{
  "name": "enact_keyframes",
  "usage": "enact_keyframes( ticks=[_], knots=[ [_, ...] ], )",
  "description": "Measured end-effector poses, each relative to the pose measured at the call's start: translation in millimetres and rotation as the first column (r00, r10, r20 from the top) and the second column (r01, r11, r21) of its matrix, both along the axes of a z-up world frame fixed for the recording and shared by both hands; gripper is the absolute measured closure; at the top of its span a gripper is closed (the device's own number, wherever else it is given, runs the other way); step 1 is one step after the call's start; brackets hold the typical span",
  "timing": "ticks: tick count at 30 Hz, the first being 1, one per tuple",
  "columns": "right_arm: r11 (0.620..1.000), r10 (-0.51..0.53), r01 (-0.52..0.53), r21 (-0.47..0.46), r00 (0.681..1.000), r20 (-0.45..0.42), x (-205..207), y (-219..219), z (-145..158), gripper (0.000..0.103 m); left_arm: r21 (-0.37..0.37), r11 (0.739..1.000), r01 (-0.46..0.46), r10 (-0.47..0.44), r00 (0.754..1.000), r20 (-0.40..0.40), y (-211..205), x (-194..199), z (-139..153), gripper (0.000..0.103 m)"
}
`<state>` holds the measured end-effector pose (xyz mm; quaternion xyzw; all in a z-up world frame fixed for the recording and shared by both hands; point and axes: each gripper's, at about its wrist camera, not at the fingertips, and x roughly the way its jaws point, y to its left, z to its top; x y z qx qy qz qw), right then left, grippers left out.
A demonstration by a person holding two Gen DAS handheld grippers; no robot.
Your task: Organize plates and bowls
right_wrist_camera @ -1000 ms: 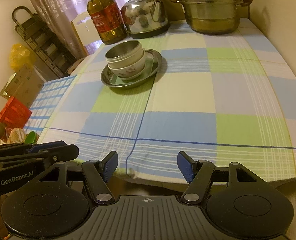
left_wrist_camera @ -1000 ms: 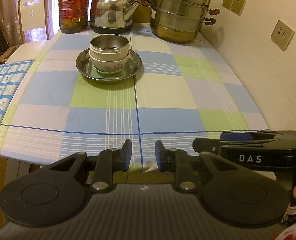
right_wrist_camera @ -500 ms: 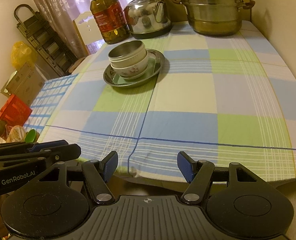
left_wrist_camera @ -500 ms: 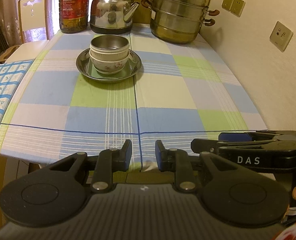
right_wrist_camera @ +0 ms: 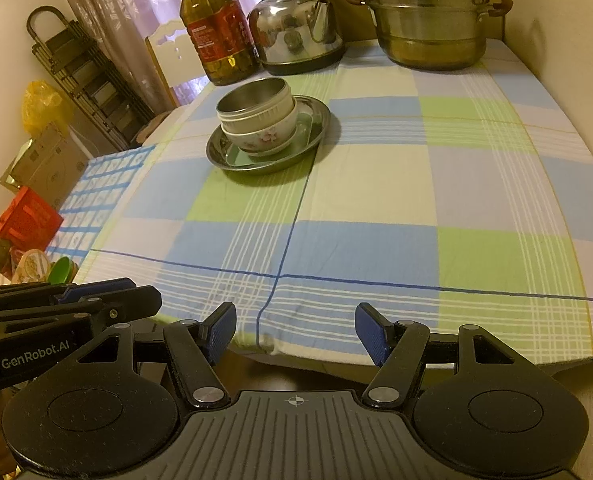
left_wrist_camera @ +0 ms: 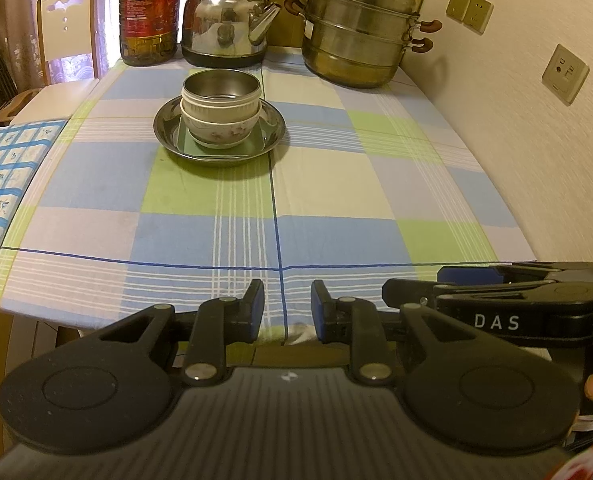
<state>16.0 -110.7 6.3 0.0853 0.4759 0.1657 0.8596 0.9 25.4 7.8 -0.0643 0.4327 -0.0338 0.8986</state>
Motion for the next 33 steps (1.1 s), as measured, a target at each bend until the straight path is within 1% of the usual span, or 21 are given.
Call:
enact_keyframes(
  ticks=[33],
  knots=[
    [1.0, 0.001, -0.001, 0.001, 1.0, -0.002, 2.4, 1.5, -1.1, 0.037, 0.0, 1.0, -0.001, 0.001, 1.0, -0.001, 0.3, 1.9, 0.0, 0.081]
  ],
)
